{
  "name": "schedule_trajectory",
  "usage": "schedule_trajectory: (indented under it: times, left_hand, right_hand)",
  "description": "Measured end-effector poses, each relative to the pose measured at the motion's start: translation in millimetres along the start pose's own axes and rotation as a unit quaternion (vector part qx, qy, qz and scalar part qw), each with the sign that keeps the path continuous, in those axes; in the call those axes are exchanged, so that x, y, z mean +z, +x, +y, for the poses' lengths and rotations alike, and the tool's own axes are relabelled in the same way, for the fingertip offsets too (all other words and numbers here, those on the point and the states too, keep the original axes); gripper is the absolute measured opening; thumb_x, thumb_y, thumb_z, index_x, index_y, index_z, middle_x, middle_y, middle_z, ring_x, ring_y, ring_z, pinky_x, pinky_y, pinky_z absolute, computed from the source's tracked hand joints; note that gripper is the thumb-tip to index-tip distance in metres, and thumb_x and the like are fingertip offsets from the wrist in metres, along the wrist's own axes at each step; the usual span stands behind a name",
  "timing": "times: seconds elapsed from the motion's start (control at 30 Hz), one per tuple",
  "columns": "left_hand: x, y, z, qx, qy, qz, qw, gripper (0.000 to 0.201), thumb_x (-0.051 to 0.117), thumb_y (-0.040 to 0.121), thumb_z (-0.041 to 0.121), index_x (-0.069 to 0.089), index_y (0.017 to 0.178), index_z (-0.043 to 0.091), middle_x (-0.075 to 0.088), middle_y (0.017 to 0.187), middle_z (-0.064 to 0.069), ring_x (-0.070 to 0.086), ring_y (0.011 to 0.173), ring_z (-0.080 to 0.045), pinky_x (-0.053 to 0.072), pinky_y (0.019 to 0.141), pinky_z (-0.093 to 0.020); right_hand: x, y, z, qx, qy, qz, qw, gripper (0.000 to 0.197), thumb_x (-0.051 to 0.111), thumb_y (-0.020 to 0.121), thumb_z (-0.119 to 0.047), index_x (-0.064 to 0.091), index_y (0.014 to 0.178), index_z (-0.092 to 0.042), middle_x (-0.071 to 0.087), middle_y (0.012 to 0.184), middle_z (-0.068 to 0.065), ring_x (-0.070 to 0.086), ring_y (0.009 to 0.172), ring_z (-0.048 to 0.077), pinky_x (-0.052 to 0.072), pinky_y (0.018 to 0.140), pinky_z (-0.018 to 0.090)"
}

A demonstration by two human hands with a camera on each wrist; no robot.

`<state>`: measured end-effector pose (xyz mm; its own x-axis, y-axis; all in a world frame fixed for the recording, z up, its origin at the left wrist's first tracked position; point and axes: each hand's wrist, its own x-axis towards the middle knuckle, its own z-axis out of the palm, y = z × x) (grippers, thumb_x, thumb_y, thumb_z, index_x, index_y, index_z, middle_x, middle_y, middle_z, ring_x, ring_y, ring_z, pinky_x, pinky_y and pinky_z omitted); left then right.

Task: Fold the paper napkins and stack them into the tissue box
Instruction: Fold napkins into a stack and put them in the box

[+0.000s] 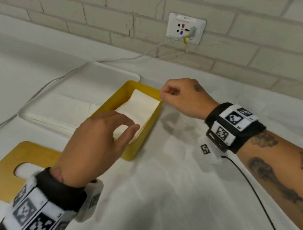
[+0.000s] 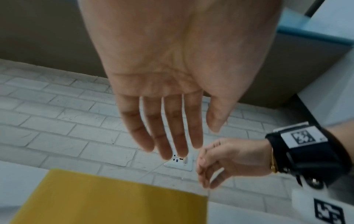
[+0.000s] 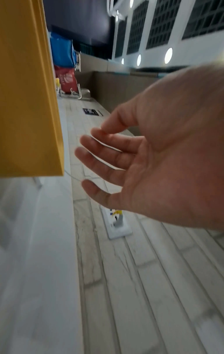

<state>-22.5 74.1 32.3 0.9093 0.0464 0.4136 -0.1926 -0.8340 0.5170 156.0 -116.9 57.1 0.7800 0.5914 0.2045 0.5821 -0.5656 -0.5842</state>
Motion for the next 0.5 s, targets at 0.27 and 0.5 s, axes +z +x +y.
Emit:
schedule_trajectory:
  times: [0.27,0.5]
  left_hand:
    - [12,-42,10,-0.015,-0.136,-0.052,0.989,0.031,0.054,0.096,0.056,0.075,0.086,0.035,0.071,0.079,0.020,0.067,0.075,-0.004,0.047,0.062,-0.014]
    - [28,-67,11,-0.070,-0.158,-0.107,0.979,0.033,0.054,0.088,0.057,0.077,0.087,0.033,0.071,0.079,0.027,0.067,0.076,0.001,0.044,0.064,-0.008]
  right_hand:
    - [27,-47,27,0.039,-0.184,-0.344,0.920,0.047,0.053,0.093,-0.011,0.059,0.131,-0.039,0.054,0.133,-0.007,0.045,0.127,0.018,0.035,0.110,0.040]
    - [46,-53,31,0.060,-0.229,-0.318,0.918,0.014,0.054,0.093,-0.038,0.062,0.105,-0.039,0.059,0.116,-0.009,0.047,0.122,0.022,0.027,0.111,0.046]
